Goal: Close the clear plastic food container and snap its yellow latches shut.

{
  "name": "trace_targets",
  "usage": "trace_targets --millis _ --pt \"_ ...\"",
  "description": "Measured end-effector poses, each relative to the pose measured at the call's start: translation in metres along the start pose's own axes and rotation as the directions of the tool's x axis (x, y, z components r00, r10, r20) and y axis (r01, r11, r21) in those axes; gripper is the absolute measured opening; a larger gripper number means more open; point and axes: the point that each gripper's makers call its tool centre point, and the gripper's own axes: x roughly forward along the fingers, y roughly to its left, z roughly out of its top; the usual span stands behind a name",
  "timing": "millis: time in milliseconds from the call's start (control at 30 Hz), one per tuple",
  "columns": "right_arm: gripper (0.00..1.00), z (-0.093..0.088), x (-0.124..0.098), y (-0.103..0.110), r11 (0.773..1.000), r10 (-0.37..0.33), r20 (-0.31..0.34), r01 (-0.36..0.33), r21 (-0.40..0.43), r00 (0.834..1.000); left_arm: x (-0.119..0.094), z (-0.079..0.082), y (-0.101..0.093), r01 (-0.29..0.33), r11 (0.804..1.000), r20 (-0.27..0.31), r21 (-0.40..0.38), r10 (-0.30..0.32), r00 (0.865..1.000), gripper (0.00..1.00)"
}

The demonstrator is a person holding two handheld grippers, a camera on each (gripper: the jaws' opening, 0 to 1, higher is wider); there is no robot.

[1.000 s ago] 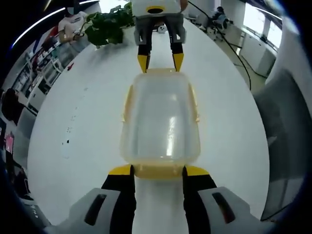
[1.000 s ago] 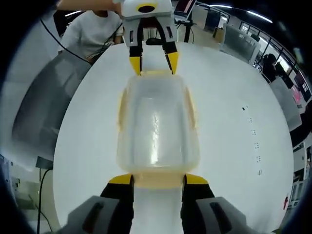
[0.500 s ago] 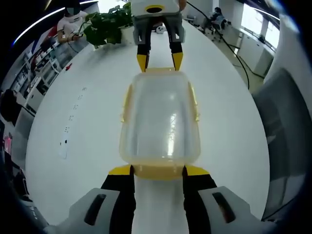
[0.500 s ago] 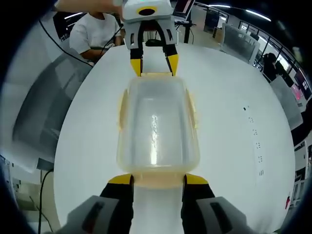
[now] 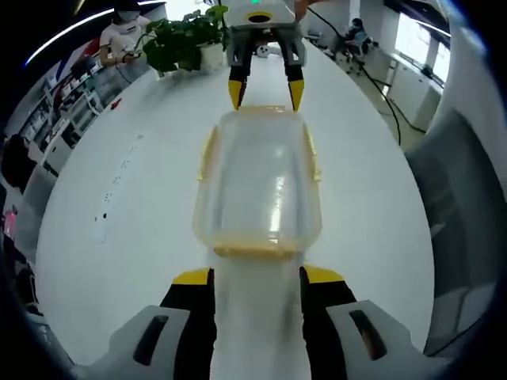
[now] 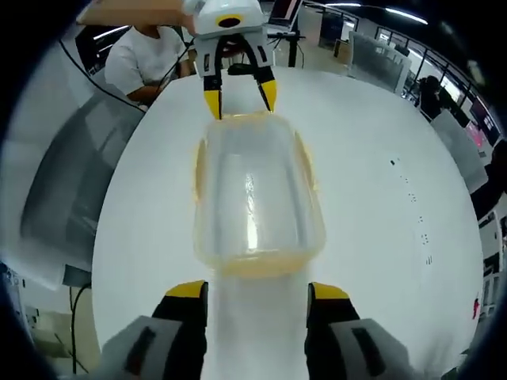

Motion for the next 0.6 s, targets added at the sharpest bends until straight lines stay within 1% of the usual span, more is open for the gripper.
trace_targets --millis 33,67,167,200,233,267,300,333,367,400,433,467,500,533,567,600 --pt "0.41 0.001 -0.003 -0.001 1.000 -0.013 0.006 0.013 -0.024 1.000 -0.001 -0.001 0.000 -0.006 1.000 -0.003 0.006 0.006 1.000 0.41" --pt "0.41 0.001 -0.006 0.000 1.000 -0.012 0.002 0.012 -0.007 1.000 -0.004 -0.003 0.001 -0.014 1.000 -0.010 -0.021 0.013 1.000 0.40" --pt "0.42 0.004 -0.011 0.001 1.000 -0.022 0.015 0.022 0.010 1.000 -0.009 0.000 0.001 -0.026 0.999 0.008 -0.029 0.026 1.000 0.39" --pt "0.41 0.006 -0.013 0.000 0.999 -0.033 0.019 0.033 0.033 0.999 -0.011 0.001 0.000 -0.029 0.998 0.011 -0.048 0.029 1.000 0.39" --pt "0.41 0.008 -0.015 -0.001 0.998 -0.039 0.028 0.038 0.053 0.999 -0.012 0.003 0.000 -0.034 0.996 0.017 -0.081 0.035 0.999 0.38" --pt "0.41 0.012 -0.015 -0.001 0.997 -0.043 0.043 0.039 0.074 0.998 -0.013 0.007 0.000 -0.035 0.993 0.038 -0.116 0.039 0.998 0.38" --pt "0.42 0.015 -0.016 0.001 0.994 -0.037 0.056 0.031 0.106 0.998 -0.015 0.014 -0.001 -0.026 0.987 0.073 -0.162 0.038 0.997 0.39" --pt "0.43 0.016 -0.016 0.000 0.993 -0.045 0.057 0.038 0.112 0.997 -0.016 0.017 -0.002 -0.021 0.980 0.084 -0.195 0.038 0.996 0.42" --pt "0.44 0.018 -0.016 -0.001 0.988 -0.062 0.066 0.052 0.144 0.996 -0.016 0.019 0.002 -0.036 0.973 0.094 -0.228 0.059 0.994 0.43" --pt "0.43 0.020 -0.014 0.000 0.982 -0.057 0.074 0.043 0.186 0.996 -0.016 0.016 0.003 -0.044 0.969 0.073 -0.241 0.063 0.995 0.44" --pt "0.41 0.021 -0.013 0.000 0.972 -0.060 0.081 0.040 0.232 0.995 -0.015 0.016 0.004 -0.054 0.959 0.066 -0.277 0.075 0.995 0.44" --pt "0.41 0.026 -0.013 -0.002 0.965 -0.074 0.109 0.044 0.257 0.991 -0.016 0.014 0.006 -0.070 0.949 0.054 -0.306 0.091 0.994 0.43" --pt "0.42 0.029 -0.012 -0.002 0.959 -0.081 0.124 0.043 0.279 0.989 -0.015 0.015 0.006 -0.068 0.940 0.053 -0.333 0.090 0.994 0.42" --pt "0.41 0.028 -0.011 0.000 0.946 -0.077 0.122 0.034 0.323 0.990 -0.015 0.017 0.006 -0.069 0.921 0.062 -0.382 0.100 0.993 0.42" --pt "0.40 0.028 -0.010 0.003 0.943 -0.071 0.119 0.028 0.331 0.990 -0.014 0.015 0.005 -0.076 0.905 0.047 -0.419 0.105 0.993 0.41" --pt "0.40 0.026 -0.009 -0.001 0.939 -0.099 0.111 0.056 0.340 0.989 -0.014 0.018 0.007 -0.086 0.883 0.062 -0.461 0.129 0.990 0.41"
